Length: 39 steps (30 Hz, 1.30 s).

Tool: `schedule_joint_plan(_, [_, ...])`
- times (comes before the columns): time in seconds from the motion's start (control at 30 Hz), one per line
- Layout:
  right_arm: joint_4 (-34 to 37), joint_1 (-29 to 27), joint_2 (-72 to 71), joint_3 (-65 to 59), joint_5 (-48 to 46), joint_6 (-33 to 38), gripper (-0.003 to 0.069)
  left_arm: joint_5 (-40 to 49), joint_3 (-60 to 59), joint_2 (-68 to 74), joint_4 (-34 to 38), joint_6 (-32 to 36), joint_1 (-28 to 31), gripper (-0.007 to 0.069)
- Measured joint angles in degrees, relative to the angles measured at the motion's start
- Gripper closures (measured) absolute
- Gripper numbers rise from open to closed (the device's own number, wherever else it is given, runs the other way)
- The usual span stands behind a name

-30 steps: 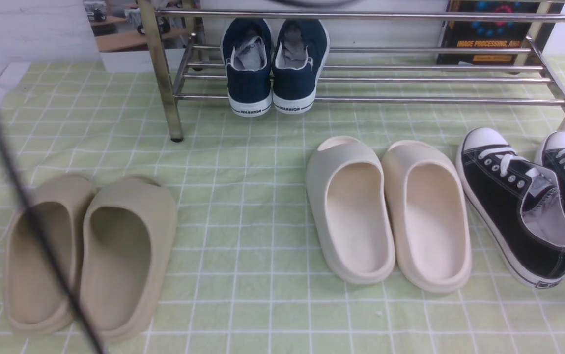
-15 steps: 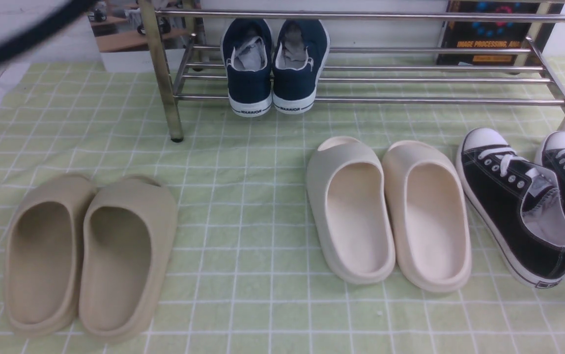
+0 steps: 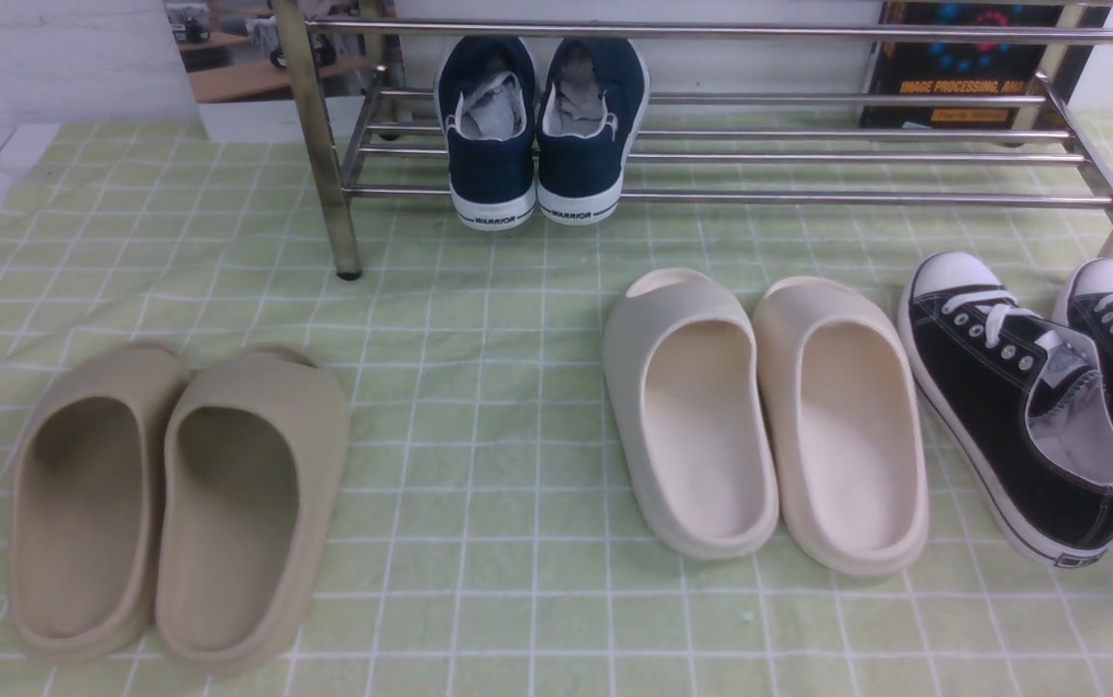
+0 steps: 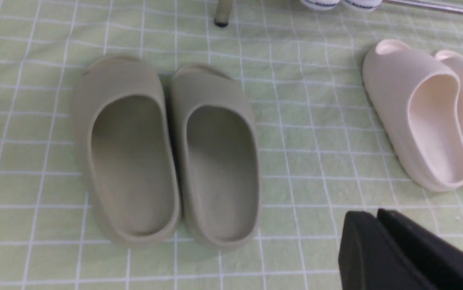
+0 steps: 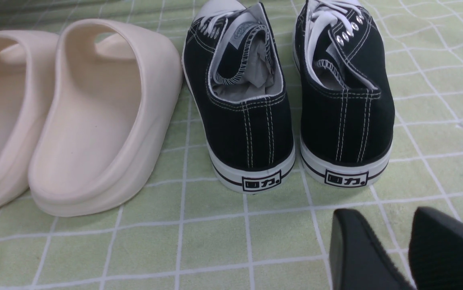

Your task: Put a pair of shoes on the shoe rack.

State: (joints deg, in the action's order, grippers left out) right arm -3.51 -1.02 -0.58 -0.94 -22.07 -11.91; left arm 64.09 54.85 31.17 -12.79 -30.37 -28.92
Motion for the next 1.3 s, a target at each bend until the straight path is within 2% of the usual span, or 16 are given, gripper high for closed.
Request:
schedule_joint_plan(0.07, [0.00, 0.00, 0.00, 0.00, 0.00, 0.00, 0.0419, 1.63, -0.43, -1.19, -0.38, -1.02, 0.00, 0.0588])
schedule_joint_plan(0.13, [0.00, 0.00, 0.00, 0.00, 0.00, 0.00, 0.0419, 2.57, -0.55, -1.88, -1.18, -0.90, 0.00, 0.0635])
schedule_joint_plan(0.33, [0.00, 0.00, 0.00, 0.00, 0.00, 0.00, 0.0419, 4.03, -0.61, -2.84, -2.44, 3.65, 0.00, 0.0638])
schedule_joint_plan(0.43, [0.00, 0.00, 0.00, 0.00, 0.00, 0.00, 0.0419, 1.66, -2.62, -3.94, -3.33, 4.06, 0.16, 0.0638])
schedule_joint_plan(0.5, [0.00, 0.00, 0.00, 0.00, 0.00, 0.00, 0.0419, -1.56, -5.10, -5.12, -3.66, 4.11, 0.94, 0.0638])
schedule_joint_plan(0.6, [0.00, 0.00, 0.00, 0.00, 0.00, 0.00, 0.0419, -14.89, -15.22, -10.59, -4.08, 4.29, 5.17, 0.0638])
schedule_joint_plan(0.63, [0.00, 0.00, 0.00, 0.00, 0.00, 0.00, 0.0419, -14.89, -15.85, -10.97, -4.08, 4.29, 5.48, 0.0638])
schedule_joint_plan(0.73, [0.00, 0.00, 0.00, 0.00, 0.00, 0.00, 0.0419, -28.26, -26.24, -17.74, -4.00, 4.29, 11.30, 0.0638])
schedule_joint_plan(0.83, [0.00, 0.00, 0.00, 0.00, 0.00, 0.00, 0.0419, -35.87, -33.53, -22.97, -2.63, 4.54, 16.46, 0.0638])
schedule_joint_plan(0.9, [0.00, 0.00, 0.00, 0.00, 0.00, 0.00, 0.0419, -41.06, -39.44, -27.29, 0.98, 5.92, 20.63, 0.0638])
schedule_joint_plan(0.97, [0.00, 0.00, 0.00, 0.00, 0.00, 0.00, 0.0419, -43.53, -43.29, -30.27, 5.98, 9.56, 24.09, 0.0638])
schedule_joint_plan(1.1, [0.00, 0.00, 0.00, 0.00, 0.00, 0.00, 0.0419, -44.92, -48.92, -31.79, 11.96, 18.98, 27.34, 0.0638])
schedule_joint_plan(1.3, [0.00, 0.00, 0.00, 0.00, 0.00, 0.00, 0.0419, -46.50, -54.48, -31.79, 13.22, 20.96, 27.55, 0.0638])
